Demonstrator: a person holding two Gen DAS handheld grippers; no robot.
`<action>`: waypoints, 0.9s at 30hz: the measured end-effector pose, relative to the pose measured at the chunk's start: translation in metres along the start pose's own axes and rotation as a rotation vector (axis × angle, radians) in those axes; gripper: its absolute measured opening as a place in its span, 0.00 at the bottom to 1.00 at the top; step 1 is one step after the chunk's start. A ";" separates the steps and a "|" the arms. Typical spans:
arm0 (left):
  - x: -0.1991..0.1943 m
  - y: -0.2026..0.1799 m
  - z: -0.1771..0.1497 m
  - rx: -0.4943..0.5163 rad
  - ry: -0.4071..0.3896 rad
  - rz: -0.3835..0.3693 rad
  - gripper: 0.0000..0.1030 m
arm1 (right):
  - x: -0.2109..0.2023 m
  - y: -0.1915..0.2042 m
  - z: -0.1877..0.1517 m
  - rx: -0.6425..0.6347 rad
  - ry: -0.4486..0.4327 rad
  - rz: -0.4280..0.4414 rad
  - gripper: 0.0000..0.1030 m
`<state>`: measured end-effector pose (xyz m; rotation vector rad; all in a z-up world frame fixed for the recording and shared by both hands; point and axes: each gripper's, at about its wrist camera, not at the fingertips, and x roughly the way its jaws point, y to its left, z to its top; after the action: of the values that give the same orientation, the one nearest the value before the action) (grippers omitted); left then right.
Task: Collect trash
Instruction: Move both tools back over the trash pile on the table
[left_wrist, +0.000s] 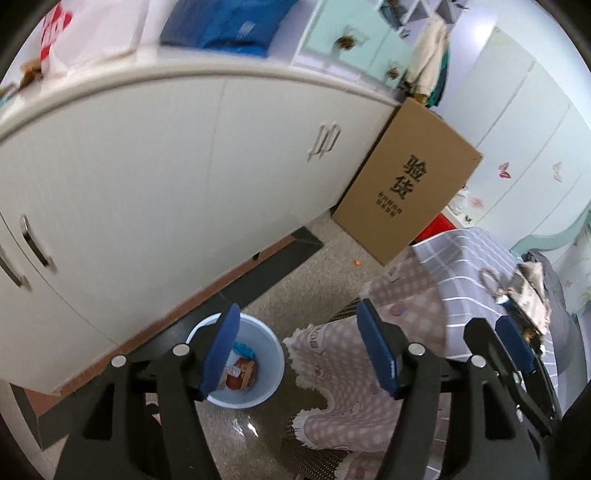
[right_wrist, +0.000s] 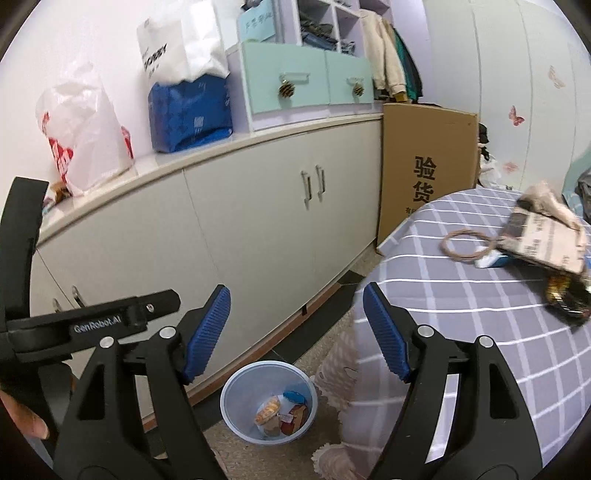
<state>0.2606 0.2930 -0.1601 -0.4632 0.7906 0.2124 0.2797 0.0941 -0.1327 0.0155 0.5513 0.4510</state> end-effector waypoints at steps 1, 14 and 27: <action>-0.004 -0.007 -0.001 0.012 -0.007 -0.006 0.63 | -0.004 -0.004 0.001 0.008 -0.003 0.000 0.72; 0.003 -0.171 -0.024 0.415 -0.027 -0.165 0.56 | -0.082 -0.147 0.022 0.193 -0.045 -0.134 0.72; 0.066 -0.281 -0.046 0.883 0.006 -0.139 0.48 | -0.086 -0.256 0.026 0.261 0.016 -0.234 0.73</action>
<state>0.3763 0.0247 -0.1464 0.3166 0.7738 -0.2705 0.3330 -0.1695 -0.1013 0.1955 0.6166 0.1490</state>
